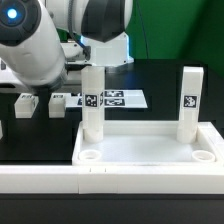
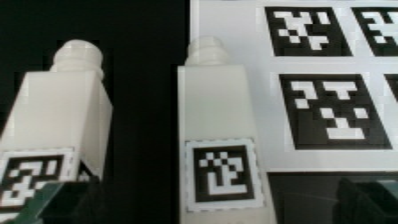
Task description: Assemble desk
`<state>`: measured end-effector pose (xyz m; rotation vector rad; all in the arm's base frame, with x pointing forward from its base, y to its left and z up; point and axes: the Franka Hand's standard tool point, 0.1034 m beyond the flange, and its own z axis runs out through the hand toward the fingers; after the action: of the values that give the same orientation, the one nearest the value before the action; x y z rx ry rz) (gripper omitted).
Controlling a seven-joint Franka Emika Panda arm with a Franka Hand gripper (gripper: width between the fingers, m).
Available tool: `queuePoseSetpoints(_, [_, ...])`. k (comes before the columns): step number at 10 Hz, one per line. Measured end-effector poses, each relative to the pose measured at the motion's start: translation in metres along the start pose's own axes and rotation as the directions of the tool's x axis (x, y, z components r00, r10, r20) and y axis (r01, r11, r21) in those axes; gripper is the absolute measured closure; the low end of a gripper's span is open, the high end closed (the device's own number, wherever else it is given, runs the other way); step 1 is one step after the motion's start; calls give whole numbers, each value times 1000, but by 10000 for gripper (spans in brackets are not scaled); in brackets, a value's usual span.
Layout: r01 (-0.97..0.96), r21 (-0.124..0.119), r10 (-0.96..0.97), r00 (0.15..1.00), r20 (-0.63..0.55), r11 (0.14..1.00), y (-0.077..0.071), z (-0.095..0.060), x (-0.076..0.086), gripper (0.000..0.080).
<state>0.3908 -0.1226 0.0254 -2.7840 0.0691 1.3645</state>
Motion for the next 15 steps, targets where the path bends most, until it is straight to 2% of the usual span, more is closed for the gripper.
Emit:
queuePoseSetpoints(4, [0,-2,0,1000,23,1000,-1,11,3,151])
queuePoseSetpoints(7, [1,-3,-1,1000,25,1000,-2,12,3,181])
queuePoseSetpoints(8, [1,-3,-1,1000,25,1000,-2,12,3,352])
queuePoseSetpoints(9, [1,-3,-1,1000,25,1000,-2,12,3,352])
queuePoseSetpoints(10, [1,-3,-1,1000,25,1000,-1,12,3,515])
queuePoseSetpoints(15, [1,-3,-1,1000,25,1000,-1,12,3,514])
